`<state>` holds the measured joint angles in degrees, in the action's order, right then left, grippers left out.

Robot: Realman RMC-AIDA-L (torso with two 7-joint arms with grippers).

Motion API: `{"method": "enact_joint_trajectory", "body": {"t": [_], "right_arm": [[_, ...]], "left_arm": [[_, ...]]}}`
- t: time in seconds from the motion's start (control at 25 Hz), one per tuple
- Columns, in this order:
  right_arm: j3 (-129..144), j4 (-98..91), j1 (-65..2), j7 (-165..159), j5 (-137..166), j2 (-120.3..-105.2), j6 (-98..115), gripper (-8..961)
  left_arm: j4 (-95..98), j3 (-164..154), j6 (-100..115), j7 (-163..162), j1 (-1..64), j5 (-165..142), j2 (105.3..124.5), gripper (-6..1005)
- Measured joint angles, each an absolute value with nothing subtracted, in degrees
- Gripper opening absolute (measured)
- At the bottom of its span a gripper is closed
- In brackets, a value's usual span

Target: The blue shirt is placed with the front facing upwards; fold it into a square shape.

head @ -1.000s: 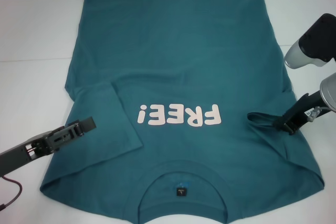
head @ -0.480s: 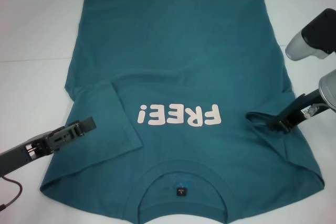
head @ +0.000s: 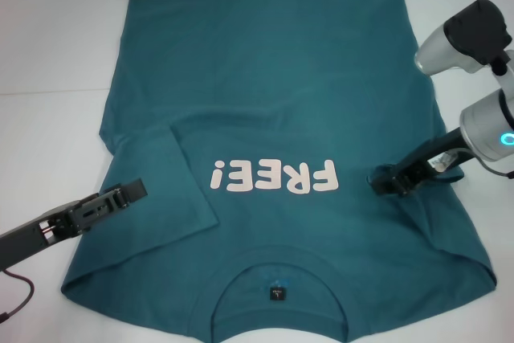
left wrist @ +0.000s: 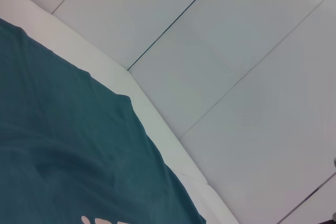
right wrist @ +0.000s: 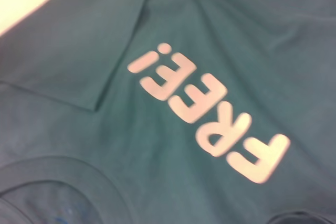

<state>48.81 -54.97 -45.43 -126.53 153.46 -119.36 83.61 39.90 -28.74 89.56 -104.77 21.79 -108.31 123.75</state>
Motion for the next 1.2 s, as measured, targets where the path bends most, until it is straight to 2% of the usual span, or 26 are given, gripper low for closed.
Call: {"method": "enact_joint_trajectory", "body": {"t": [0.64,1.0,1.08,1.2], "right_arm": [[48.47,-50.07,-46.34,-127.86,150.84,-119.24,82.73,11],[48.36,-50.51,-46.33,-130.59,149.25,-118.35,83.31,184],[48.35,-50.56,-46.08,-132.58,149.34,-117.52,83.37,222],[48.23,-50.57,-45.28,-136.48,149.33,-115.64,83.6,343]], "left_arm": [[39.9,-28.74,89.56,-104.77,21.79,-108.19,123.75,766],[39.91,-28.74,89.56,-104.76,21.79,-108.19,123.75,765],[39.91,-28.74,89.56,-104.77,21.8,-108.01,123.75,765],[39.9,-28.74,89.56,-104.77,21.82,-107.84,123.74,766]]}}
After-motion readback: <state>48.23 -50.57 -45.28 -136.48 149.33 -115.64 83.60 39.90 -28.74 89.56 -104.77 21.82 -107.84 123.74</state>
